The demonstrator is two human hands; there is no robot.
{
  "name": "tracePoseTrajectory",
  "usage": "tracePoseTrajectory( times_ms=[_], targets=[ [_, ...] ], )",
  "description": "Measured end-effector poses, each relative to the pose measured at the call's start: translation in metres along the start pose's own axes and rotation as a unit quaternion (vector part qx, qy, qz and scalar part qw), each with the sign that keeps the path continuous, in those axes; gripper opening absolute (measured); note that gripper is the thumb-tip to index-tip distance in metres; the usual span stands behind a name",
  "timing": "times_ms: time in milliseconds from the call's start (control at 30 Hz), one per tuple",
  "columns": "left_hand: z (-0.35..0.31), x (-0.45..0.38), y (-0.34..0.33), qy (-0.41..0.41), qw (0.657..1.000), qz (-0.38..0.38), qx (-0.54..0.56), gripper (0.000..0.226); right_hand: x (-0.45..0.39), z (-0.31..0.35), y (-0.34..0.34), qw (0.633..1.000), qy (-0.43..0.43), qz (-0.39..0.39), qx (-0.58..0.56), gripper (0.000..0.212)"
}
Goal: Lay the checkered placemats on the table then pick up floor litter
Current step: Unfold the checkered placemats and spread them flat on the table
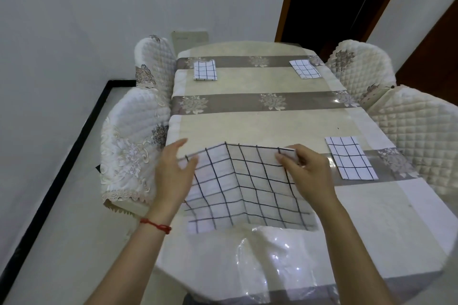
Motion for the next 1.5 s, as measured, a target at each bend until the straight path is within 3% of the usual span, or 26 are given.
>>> tracePoseTrajectory(
  times_ms=[133,233,300,400,533,600,767,833,933,1067,1200,1367,1467,1500],
  targets=[
    [-0.055,0.022,-0.062,-0.148,0.972,0.183,0.014,0.046,-0.001,0.034,-0.020,0.988,0.132,0.059,0.060,0.020],
    [-0.075,0.030,-0.085,-0.186,0.952,0.241,0.044,0.021,-0.001,0.042,-0.023,0.987,0.134,0.079,0.034,0.015],
    [-0.076,0.027,-0.087,-0.164,0.956,0.233,0.067,0.004,-0.001,0.038,-0.018,0.990,0.115,0.074,0.030,0.009],
    [-0.068,0.011,-0.077,-0.130,0.971,0.186,0.079,0.040,-0.002,0.013,-0.008,0.996,0.026,0.086,0.021,0.012],
    [-0.063,-0.010,-0.054,-0.115,0.979,0.125,0.113,0.049,0.006,-0.021,0.000,0.987,-0.061,0.145,0.018,0.021],
    [-0.055,-0.021,-0.042,-0.096,0.985,0.085,0.118,0.047,0.008,-0.033,0.004,0.984,-0.088,0.153,-0.002,0.011],
    [-0.029,-0.033,-0.028,-0.027,0.990,0.029,0.134,0.040,0.000,-0.035,0.011,0.980,-0.119,0.110,-0.116,0.006],
    [-0.024,-0.031,-0.022,0.005,0.994,-0.020,0.108,0.026,-0.007,-0.028,0.008,0.975,-0.116,0.095,-0.161,0.013],
    [-0.032,-0.018,-0.016,-0.005,0.996,-0.071,0.060,0.041,-0.018,-0.016,0.001,0.974,-0.106,0.069,-0.189,0.018],
    [-0.054,0.006,-0.046,-0.038,0.996,0.032,0.072,0.025,-0.024,0.003,-0.021,0.971,-0.094,0.061,-0.210,0.033],
    [-0.052,0.008,-0.067,0.024,0.981,0.121,0.152,0.037,-0.025,0.020,-0.050,0.974,-0.080,0.076,-0.197,0.046],
    [-0.041,-0.007,-0.057,0.108,0.930,0.202,0.288,0.017,-0.026,0.044,-0.082,0.974,-0.067,0.102,-0.191,0.041],
    [-0.027,-0.026,-0.042,0.127,0.915,0.228,0.309,0.019,-0.025,0.056,-0.107,0.977,-0.069,0.102,-0.173,0.049],
    [-0.021,-0.035,-0.036,0.130,0.914,0.231,0.306,0.021,-0.023,0.062,-0.116,0.977,-0.074,0.103,-0.169,0.042]
  ],
)
Point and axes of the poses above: each hand's wrist, its own x-axis away from the middle knuckle, its own y-axis out of the back of the hand, z = x × y, the point moved 8 cm from there along -x, towards the middle knuckle, and after that the axes turned 5 degrees about x, right-handed, at the moved point
